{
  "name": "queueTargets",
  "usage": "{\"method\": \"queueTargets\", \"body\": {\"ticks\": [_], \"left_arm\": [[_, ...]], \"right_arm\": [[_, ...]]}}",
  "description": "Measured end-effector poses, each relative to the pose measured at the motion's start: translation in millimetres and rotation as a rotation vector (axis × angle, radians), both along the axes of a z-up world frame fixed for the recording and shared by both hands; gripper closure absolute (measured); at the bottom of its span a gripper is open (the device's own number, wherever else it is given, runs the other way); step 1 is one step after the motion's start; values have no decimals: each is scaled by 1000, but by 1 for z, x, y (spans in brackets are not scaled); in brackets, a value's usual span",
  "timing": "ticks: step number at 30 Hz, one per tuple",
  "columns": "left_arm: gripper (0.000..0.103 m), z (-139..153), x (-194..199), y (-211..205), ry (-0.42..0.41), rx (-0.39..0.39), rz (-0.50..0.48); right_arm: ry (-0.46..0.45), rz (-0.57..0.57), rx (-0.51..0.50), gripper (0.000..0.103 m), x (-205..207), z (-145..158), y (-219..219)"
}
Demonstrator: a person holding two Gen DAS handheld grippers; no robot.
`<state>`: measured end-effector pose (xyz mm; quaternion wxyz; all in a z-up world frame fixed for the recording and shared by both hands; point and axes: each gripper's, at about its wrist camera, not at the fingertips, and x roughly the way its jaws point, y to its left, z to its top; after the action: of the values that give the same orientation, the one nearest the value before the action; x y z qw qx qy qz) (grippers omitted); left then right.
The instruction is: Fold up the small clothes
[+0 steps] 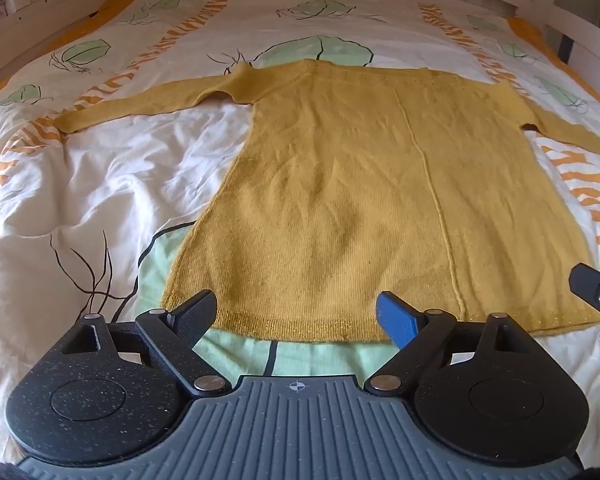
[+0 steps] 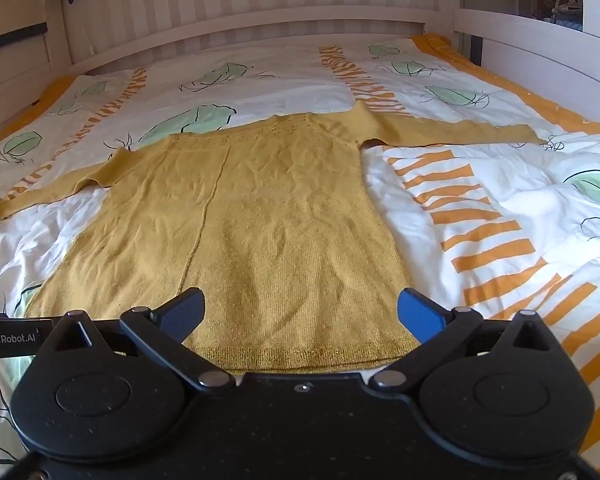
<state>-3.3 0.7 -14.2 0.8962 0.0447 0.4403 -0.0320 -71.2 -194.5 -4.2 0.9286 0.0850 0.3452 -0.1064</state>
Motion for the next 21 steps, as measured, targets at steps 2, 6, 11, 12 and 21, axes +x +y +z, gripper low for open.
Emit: {"method": "queueTargets", "body": {"ticks": [2,6,11,12,21], "left_arm": [[16,0,1,1,1,-2,2],[16,0,0,1,0,-3,3],[16,0,3,1,7,-2,-1],[16,0,3,1,7,-1,-1],[16,1,4,1,7,1,1]], "right_arm": [[0,3,-2,1,1,0,1],[1,8,-5,1,2,1,3],[0,12,-8,1,3,1,4],[-1,12,-8,1,3,1,4],[5,17,-9,1,5,1,7]]}}
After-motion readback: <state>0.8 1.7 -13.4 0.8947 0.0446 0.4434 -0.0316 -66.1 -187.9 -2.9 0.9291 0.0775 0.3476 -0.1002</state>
